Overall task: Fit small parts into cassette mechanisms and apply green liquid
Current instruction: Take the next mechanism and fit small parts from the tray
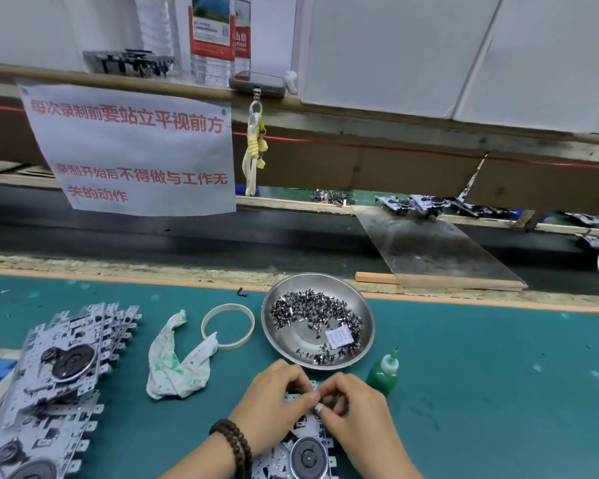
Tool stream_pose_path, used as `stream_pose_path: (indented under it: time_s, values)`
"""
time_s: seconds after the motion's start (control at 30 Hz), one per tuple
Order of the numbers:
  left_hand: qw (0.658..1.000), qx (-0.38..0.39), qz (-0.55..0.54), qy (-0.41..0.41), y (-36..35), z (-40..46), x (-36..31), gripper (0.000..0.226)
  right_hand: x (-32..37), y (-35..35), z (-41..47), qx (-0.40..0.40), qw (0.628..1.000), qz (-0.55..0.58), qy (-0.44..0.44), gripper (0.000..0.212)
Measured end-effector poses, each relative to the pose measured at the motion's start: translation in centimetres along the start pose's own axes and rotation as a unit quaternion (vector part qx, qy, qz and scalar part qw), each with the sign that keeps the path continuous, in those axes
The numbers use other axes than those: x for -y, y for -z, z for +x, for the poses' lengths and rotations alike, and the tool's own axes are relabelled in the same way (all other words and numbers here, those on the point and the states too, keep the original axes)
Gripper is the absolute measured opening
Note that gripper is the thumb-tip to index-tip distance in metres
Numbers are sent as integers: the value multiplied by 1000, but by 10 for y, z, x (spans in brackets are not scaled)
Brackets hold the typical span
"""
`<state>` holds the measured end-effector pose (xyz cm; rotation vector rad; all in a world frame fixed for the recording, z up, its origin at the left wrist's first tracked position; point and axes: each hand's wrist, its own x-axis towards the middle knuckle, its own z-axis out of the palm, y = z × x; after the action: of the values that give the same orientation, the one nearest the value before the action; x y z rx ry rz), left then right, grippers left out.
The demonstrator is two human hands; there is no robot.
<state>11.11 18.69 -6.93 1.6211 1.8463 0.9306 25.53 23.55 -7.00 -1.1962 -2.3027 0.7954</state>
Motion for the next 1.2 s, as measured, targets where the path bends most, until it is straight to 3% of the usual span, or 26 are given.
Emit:
stream_pose_path:
  time_s: [0.27, 0.5, 0.77, 1.03, 1.2]
  values:
    - [1000, -15, -13, 12, -2, 0, -1, 23, 0, 1, 3, 17, 1000, -15, 6, 15]
    - [1000, -17, -18, 7, -4, 0, 1, 25, 2, 3, 1, 31, 993, 99, -63, 34]
    - [999, -25, -23, 15, -5, -3, 4, 23, -2, 1, -2, 45, 978, 179, -93, 15]
    - [999, -26, -18, 24, -6, -3, 5, 23, -1, -2, -3, 22, 988, 137, -70, 10]
    - [999, -29, -11, 19, -7, -3, 6, 21, 2, -5, -3, 9, 999, 44, -23, 14]
